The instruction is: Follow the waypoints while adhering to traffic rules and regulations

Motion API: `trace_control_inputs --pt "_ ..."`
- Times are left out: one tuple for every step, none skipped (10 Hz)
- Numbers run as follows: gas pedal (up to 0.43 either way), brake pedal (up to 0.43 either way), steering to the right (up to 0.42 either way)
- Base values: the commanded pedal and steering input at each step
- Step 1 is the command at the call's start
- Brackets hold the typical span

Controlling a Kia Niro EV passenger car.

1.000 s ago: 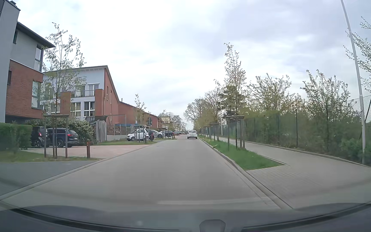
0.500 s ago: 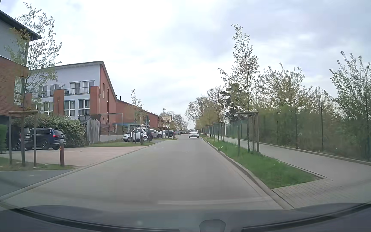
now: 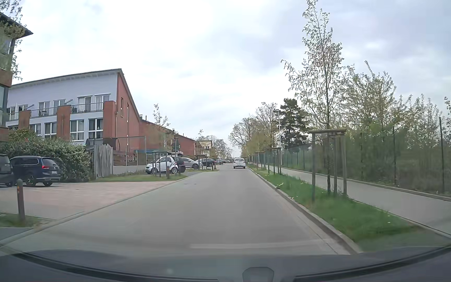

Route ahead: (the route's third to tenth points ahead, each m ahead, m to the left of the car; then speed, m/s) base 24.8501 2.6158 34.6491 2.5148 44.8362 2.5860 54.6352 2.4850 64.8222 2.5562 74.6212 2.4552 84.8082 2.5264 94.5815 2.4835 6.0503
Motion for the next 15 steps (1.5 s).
trace_control_inputs --pt "0.228 0.0 -0.012" --pt "0.228 0.0 -0.009" --pt "0.22 0.0 -0.004" --pt "0.22 0.0 -0.001" --pt "0.209 0.0 0.001" --pt "0.197 0.0 0.001" --pt "0.197 0.0 0.001" --pt "0.189 0.0 0.001" --pt "0.177 0.0 0.001" --pt "0.177 0.0 0.001" --pt "0.177 0.0 0.001" --pt "0.177 0.0 0.001" --pt "0.177 0.0 0.0" --pt "0.177 0.0 0.0" --pt "0.177 0.0 0.0"
